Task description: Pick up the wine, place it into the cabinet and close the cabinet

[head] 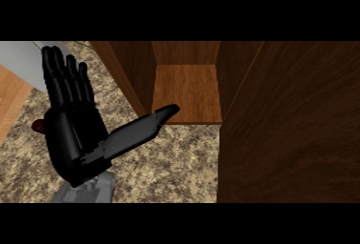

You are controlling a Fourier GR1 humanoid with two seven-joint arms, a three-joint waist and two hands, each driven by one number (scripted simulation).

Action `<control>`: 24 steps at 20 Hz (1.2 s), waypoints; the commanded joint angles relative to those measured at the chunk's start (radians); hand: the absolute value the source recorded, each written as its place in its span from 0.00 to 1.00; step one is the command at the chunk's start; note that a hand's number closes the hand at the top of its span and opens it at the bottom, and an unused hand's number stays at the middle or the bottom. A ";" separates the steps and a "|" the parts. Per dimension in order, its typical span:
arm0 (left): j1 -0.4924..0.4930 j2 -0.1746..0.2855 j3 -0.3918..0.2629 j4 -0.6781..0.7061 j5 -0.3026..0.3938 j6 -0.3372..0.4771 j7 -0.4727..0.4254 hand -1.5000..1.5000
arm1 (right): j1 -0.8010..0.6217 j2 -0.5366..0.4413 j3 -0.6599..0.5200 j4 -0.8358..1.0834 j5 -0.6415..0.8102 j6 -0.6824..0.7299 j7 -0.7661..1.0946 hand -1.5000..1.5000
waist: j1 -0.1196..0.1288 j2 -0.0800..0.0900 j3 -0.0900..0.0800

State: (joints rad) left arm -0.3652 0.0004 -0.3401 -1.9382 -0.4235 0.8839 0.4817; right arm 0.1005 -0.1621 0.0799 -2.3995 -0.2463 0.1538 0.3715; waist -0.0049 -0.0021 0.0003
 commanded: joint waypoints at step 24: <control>0.200 0.069 0.199 -0.340 -0.141 -0.137 0.258 0.00 | -0.093 -0.009 -0.045 -0.159 -0.032 -0.055 0.204 0.00 | 0.003 0.000 -0.001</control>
State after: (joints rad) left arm -0.1951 0.0457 -0.1932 -2.2396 -0.6145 0.7676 0.7436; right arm 0.0029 -0.1702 0.0346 -2.4211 -0.2331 0.1157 0.4987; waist -0.0041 -0.0025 -0.0001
